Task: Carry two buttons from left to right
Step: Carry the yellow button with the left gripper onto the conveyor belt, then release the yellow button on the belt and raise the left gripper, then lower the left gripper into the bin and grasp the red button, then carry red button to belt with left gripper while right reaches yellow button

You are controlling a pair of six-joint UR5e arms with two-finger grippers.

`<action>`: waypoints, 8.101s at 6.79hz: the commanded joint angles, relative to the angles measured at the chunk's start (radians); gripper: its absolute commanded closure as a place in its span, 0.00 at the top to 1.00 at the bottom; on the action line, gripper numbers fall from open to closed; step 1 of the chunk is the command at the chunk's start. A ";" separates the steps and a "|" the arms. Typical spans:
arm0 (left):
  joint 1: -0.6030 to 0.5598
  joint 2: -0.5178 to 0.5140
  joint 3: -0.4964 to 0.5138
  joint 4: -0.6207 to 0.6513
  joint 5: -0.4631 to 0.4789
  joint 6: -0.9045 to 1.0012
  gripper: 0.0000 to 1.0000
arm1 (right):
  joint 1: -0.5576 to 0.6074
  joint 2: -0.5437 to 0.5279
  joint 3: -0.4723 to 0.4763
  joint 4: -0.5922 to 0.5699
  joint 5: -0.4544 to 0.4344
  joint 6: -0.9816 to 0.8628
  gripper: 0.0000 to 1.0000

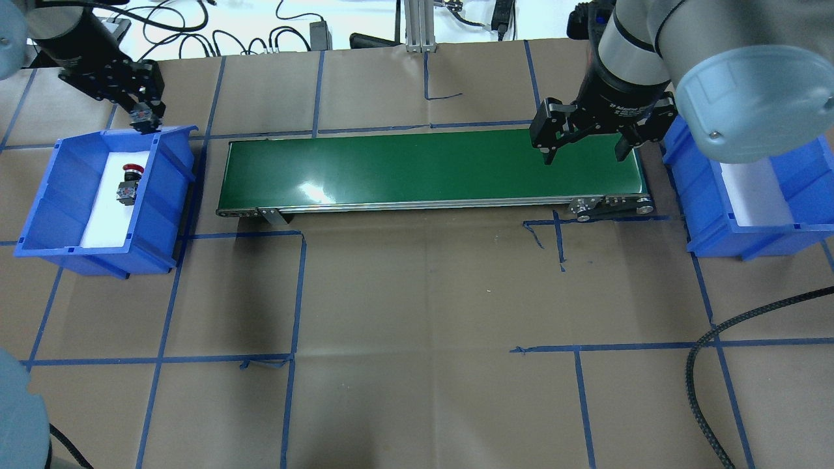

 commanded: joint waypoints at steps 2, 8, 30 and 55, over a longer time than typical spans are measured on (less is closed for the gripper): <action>-0.195 -0.072 -0.057 0.140 0.007 -0.217 0.09 | -0.002 0.002 0.002 0.000 0.000 -0.002 1.00; -0.206 -0.100 -0.288 0.405 0.016 -0.144 0.37 | -0.002 0.002 0.002 0.000 -0.003 -0.002 1.00; 0.292 -0.142 -0.191 0.374 0.007 0.259 1.00 | -0.005 -0.002 0.002 0.013 -0.005 0.007 1.00; 0.133 -0.079 0.083 -0.072 0.007 0.106 0.09 | -0.003 0.014 0.007 -0.047 0.004 -0.001 1.00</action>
